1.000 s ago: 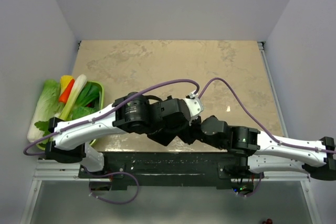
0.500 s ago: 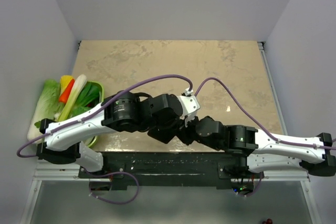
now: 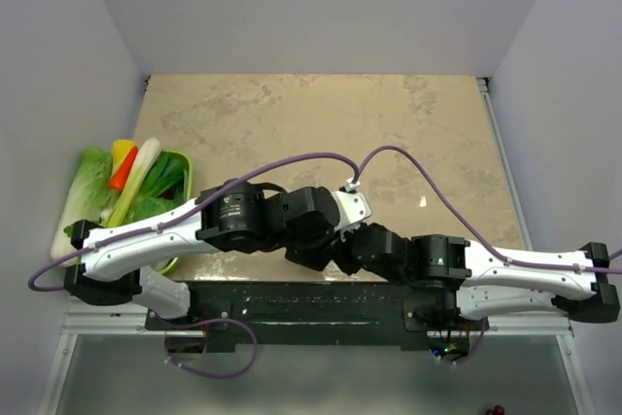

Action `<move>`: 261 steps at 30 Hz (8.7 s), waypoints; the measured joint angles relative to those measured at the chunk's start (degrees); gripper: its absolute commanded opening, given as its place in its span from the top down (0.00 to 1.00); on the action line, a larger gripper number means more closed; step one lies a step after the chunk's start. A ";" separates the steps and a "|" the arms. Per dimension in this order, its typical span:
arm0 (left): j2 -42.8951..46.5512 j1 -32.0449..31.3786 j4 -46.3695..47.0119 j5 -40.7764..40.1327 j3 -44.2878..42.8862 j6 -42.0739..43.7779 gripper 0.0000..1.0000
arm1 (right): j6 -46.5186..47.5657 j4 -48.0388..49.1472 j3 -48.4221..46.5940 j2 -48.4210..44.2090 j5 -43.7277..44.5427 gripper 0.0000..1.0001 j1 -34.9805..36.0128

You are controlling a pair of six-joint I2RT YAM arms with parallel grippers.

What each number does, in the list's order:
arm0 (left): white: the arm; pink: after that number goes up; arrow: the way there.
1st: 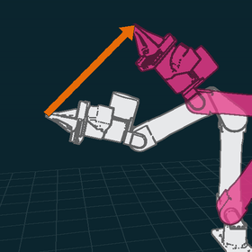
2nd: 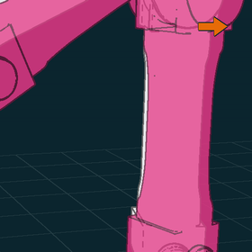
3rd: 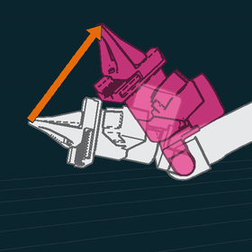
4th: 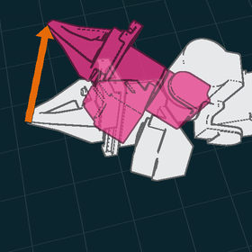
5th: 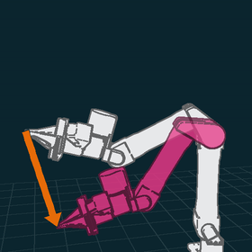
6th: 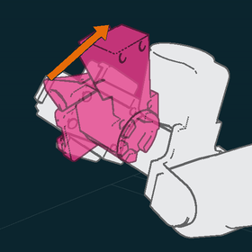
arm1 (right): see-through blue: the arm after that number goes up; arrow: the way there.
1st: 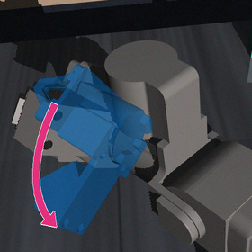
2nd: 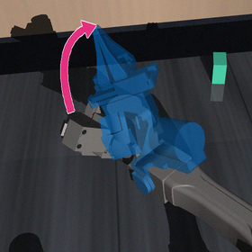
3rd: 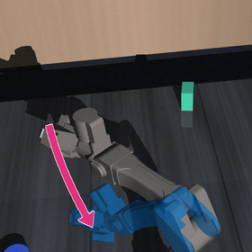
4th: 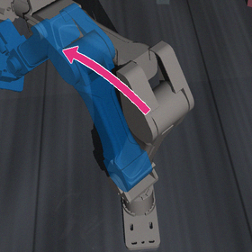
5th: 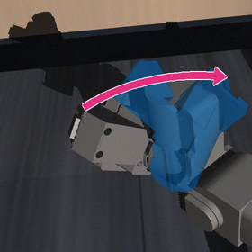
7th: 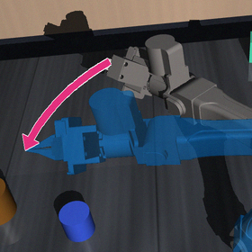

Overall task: Sort the hair-cutting tools
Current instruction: Zip the hairdressing tool bag at the center of the board.

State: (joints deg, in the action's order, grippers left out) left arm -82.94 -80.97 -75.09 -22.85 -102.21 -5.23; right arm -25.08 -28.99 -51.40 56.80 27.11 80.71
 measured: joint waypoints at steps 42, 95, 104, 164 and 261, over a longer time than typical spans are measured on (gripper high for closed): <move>10.58 5.05 65.46 6.12 42.38 0.28 1.00 | 1.46 -14.71 -7.08 -12.59 7.23 0.60 -9.97; 18.84 6.69 64.28 1.81 49.70 -4.48 1.00 | -9.84 0.35 3.32 -10.67 4.85 1.00 -9.84; 18.80 6.64 67.58 2.08 51.39 -6.25 1.00 | -10.38 -1.53 3.32 -12.13 4.92 1.00 -9.84; 19.34 7.06 64.98 3.17 49.81 -5.68 1.00 | -5.66 -1.46 -1.51 -3.85 2.80 1.00 -9.84; 3.61 1.73 70.93 2.93 26.03 10.82 1.00 | -8.24 -19.67 -4.48 -17.25 5.88 0.20 -10.05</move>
State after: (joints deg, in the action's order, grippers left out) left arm -79.33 -79.24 -4.16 -19.92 -76.18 5.58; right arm -33.32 -48.66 -55.88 39.55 32.99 70.65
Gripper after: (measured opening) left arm 0.037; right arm 0.797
